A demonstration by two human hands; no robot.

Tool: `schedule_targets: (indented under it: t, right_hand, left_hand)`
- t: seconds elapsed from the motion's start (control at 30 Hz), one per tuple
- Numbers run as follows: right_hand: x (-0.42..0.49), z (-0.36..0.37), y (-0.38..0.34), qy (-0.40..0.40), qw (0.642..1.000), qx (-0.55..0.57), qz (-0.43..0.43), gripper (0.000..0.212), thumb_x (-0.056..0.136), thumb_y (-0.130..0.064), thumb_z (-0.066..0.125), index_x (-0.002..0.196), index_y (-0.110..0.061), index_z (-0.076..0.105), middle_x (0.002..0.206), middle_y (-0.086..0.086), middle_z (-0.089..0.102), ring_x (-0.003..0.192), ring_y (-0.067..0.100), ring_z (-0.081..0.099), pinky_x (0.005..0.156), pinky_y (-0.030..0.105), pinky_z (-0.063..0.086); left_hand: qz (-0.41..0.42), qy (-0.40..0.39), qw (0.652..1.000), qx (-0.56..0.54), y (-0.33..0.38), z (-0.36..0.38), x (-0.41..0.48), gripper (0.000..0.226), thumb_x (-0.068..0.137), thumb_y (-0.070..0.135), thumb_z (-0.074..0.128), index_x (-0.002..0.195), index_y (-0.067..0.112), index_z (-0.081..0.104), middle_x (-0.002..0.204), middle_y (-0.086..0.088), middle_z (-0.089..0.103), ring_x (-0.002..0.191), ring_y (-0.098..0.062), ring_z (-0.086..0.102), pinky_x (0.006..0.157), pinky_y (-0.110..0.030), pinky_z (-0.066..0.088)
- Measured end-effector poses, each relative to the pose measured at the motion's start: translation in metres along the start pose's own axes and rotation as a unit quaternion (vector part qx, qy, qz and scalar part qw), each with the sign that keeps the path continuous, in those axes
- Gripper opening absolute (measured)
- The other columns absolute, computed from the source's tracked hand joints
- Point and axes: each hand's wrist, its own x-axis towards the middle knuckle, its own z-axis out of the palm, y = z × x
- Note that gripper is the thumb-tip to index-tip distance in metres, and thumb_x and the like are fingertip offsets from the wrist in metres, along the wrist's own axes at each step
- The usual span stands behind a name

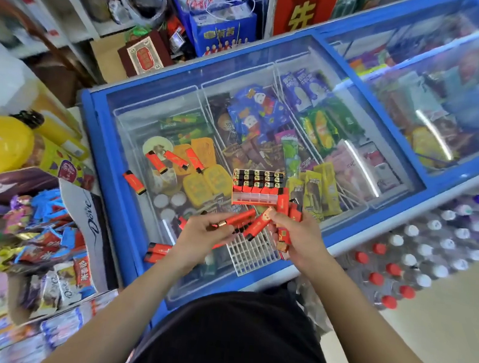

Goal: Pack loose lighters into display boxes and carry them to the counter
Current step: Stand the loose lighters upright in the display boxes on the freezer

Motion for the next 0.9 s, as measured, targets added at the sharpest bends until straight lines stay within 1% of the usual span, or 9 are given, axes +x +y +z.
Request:
schedule_targets:
  t: [0.03, 0.1, 0.2, 0.27, 0.37, 0.57, 0.7, 0.8, 0.9]
  right_hand:
    - [0.0, -0.006, 0.0, 0.015, 1.0, -0.007, -0.004, 0.035, 0.082, -0.016, 0.082, 0.106, 0.003, 0.065, 0.074, 0.016, 0.062, 0.054, 0.019, 0.056, 0.053, 0.033, 0.039]
    - [0.0, -0.016, 0.0, 0.036, 0.999, -0.021, -0.019, 0.025, 0.082, -0.016, 0.081, 0.098, -0.001, 0.069, 0.072, 0.015, 0.065, 0.052, 0.02, 0.057, 0.052, 0.033, 0.043]
    - [-0.002, -0.026, 0.005, 0.061, 0.996, -0.051, -0.049, 0.013, 0.081, -0.012, 0.082, 0.084, -0.011, 0.069, 0.073, 0.013, 0.069, 0.06, 0.024, 0.063, 0.059, 0.039, 0.055]
    - [-0.003, -0.03, 0.009, 0.072, 0.992, -0.076, -0.068, 0.015, 0.082, -0.008, 0.081, 0.08, -0.011, 0.066, 0.069, 0.011, 0.067, 0.059, 0.025, 0.062, 0.054, 0.034, 0.054]
    - [-0.005, -0.033, 0.015, 0.075, 0.986, -0.121, -0.087, 0.015, 0.083, -0.007, 0.078, 0.081, -0.004, 0.063, 0.063, 0.012, 0.063, 0.054, 0.025, 0.057, 0.048, 0.03, 0.047]
    - [-0.01, -0.036, 0.022, 0.063, 0.983, -0.149, -0.086, 0.022, 0.082, -0.005, 0.078, 0.078, -0.012, 0.058, 0.06, 0.005, 0.06, 0.053, 0.023, 0.057, 0.052, 0.035, 0.049]
    - [-0.011, -0.048, 0.024, 0.093, 0.973, -0.184, -0.106, 0.02, 0.083, -0.008, 0.079, 0.079, -0.01, 0.059, 0.062, 0.009, 0.063, 0.059, 0.039, 0.064, 0.058, 0.045, 0.058]
    - [-0.01, -0.055, 0.023, 0.11, 0.971, -0.192, -0.092, 0.02, 0.082, -0.011, 0.08, 0.078, -0.01, 0.06, 0.063, 0.004, 0.066, 0.063, 0.032, 0.069, 0.069, 0.046, 0.061]
    - [-0.01, -0.058, 0.021, 0.113, 0.971, -0.191, -0.089, 0.02, 0.081, -0.013, 0.08, 0.08, -0.01, 0.061, 0.06, 0.001, 0.064, 0.059, 0.028, 0.068, 0.067, 0.042, 0.059]
  left_hand:
    - [0.03, 0.01, 0.997, 0.069, -0.001, 0.0, -0.001, 0.032, 0.094, 0.011, 0.07, 0.124, 0.021, 0.072, 0.092, 0.009, 0.078, 0.077, -0.011, 0.072, 0.07, -0.018, 0.054]
    - [0.089, 0.044, 0.98, 0.174, -0.003, 0.0, -0.002, 0.025, 0.09, 0.02, 0.076, 0.113, 0.031, 0.075, 0.073, 0.011, 0.073, 0.062, -0.01, 0.061, 0.06, -0.024, 0.051]
    - [0.169, 0.092, 0.954, 0.228, -0.004, 0.003, -0.006, 0.018, 0.086, 0.022, 0.08, 0.103, 0.027, 0.076, 0.065, 0.013, 0.068, 0.056, -0.011, 0.061, 0.057, -0.026, 0.053]
    - [0.204, 0.097, 0.94, 0.255, -0.003, 0.005, -0.007, 0.019, 0.085, 0.024, 0.082, 0.103, 0.025, 0.077, 0.063, 0.009, 0.066, 0.056, -0.015, 0.061, 0.055, -0.027, 0.053]
    - [0.243, 0.097, 0.926, 0.274, -0.003, 0.009, -0.01, 0.022, 0.083, 0.024, 0.083, 0.104, 0.022, 0.079, 0.061, 0.011, 0.063, 0.055, -0.011, 0.059, 0.057, -0.017, 0.048]
    - [0.275, 0.088, 0.916, 0.28, -0.006, 0.012, -0.01, 0.022, 0.082, 0.021, 0.084, 0.104, 0.018, 0.08, 0.074, 0.013, 0.066, 0.065, -0.008, 0.06, 0.065, -0.012, 0.047]
    - [0.26, 0.091, 0.923, 0.268, -0.004, 0.012, -0.007, 0.023, 0.082, 0.023, 0.083, 0.104, 0.018, 0.08, 0.085, 0.007, 0.063, 0.074, -0.009, 0.06, 0.069, -0.011, 0.046]
    - [0.256, 0.107, 0.922, 0.271, 0.003, 0.016, 0.001, 0.022, 0.084, 0.023, 0.082, 0.104, 0.018, 0.079, 0.086, 0.01, 0.068, 0.077, -0.006, 0.062, 0.07, -0.01, 0.045]
    - [0.258, 0.139, 0.918, 0.266, 0.015, 0.02, 0.016, 0.028, 0.086, 0.022, 0.08, 0.114, 0.022, 0.076, 0.08, 0.013, 0.065, 0.07, -0.003, 0.059, 0.067, -0.008, 0.044]
